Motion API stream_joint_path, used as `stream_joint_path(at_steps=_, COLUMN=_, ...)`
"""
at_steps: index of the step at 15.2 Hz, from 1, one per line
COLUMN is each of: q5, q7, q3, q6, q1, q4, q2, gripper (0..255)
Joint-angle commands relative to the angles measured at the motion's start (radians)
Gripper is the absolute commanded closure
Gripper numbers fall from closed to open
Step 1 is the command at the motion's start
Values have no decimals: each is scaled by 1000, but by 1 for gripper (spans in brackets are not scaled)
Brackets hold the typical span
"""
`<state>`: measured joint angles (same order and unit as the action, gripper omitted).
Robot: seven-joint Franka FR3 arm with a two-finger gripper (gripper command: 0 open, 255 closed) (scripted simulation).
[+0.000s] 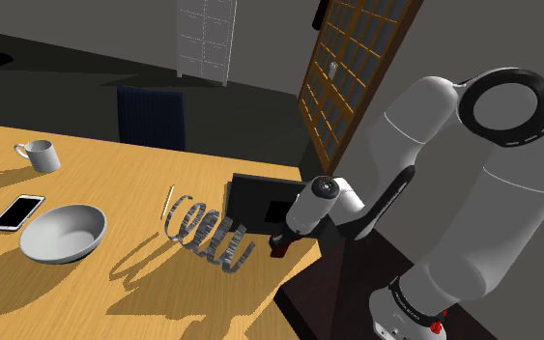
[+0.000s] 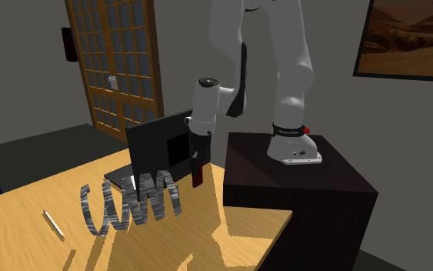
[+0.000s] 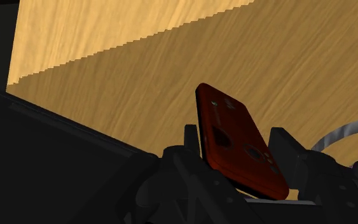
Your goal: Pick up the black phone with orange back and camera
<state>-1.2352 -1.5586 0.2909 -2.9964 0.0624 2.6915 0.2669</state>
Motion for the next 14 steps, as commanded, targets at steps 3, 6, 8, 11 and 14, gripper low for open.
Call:
stream_joint_path(at_steps=3, q5=211, q7=182, q3=92, q6=12, q1=65, q4=55, q2=-84, gripper=255)
stream_joint_path(at_steps=6, q5=411, q7=345, q3=185, q6=21, q1=126, q4=96, q2=-155, gripper=255)
stream_joint_path(at_steps=8, q5=573, q7=471, q3=252, q6=29, q1=161, q4=122, q2=-206, gripper=255)
stream_joint_path(at_steps=11, q5=855, q7=684, q3=326, q6=50, q1=173, q4=154, q2=-288, gripper=255)
stream_joint_path(at_steps=14, q5=951, q7=755, q3=316, q6=64, q1=140, q4=161, q2=-318, gripper=255)
